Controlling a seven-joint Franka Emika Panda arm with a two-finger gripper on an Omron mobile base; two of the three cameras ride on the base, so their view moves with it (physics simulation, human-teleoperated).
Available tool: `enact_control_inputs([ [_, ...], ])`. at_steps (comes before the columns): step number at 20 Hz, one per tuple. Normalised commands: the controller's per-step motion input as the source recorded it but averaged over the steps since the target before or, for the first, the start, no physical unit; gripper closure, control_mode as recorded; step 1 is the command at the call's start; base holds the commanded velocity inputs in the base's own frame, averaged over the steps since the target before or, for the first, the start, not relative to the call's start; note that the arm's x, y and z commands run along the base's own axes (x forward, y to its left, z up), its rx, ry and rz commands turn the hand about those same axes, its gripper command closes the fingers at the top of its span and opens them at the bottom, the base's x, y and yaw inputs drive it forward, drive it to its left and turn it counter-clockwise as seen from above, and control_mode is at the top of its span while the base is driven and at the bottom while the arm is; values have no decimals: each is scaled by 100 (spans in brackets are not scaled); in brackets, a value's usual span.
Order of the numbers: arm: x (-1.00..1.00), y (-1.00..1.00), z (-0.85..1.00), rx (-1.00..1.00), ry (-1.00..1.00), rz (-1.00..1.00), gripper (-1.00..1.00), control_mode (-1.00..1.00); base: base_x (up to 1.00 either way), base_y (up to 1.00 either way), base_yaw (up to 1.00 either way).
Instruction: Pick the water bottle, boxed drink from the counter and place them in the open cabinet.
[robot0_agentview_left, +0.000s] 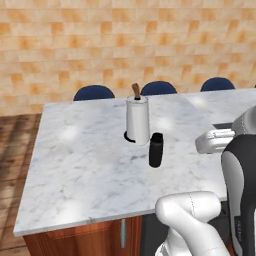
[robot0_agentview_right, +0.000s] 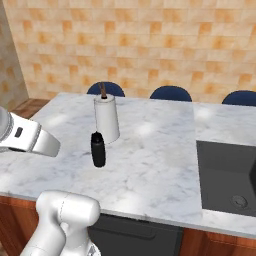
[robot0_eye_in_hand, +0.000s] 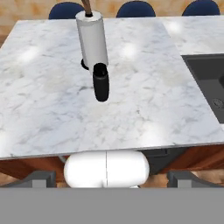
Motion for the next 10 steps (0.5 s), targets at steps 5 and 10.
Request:
enact_control_inputs([
  [5, 0, 0, 0, 0, 0, 0, -100, 100, 1, 0, -4],
  [10, 0, 0, 0, 0, 0, 0, -100, 100, 0, 0, 0],
])
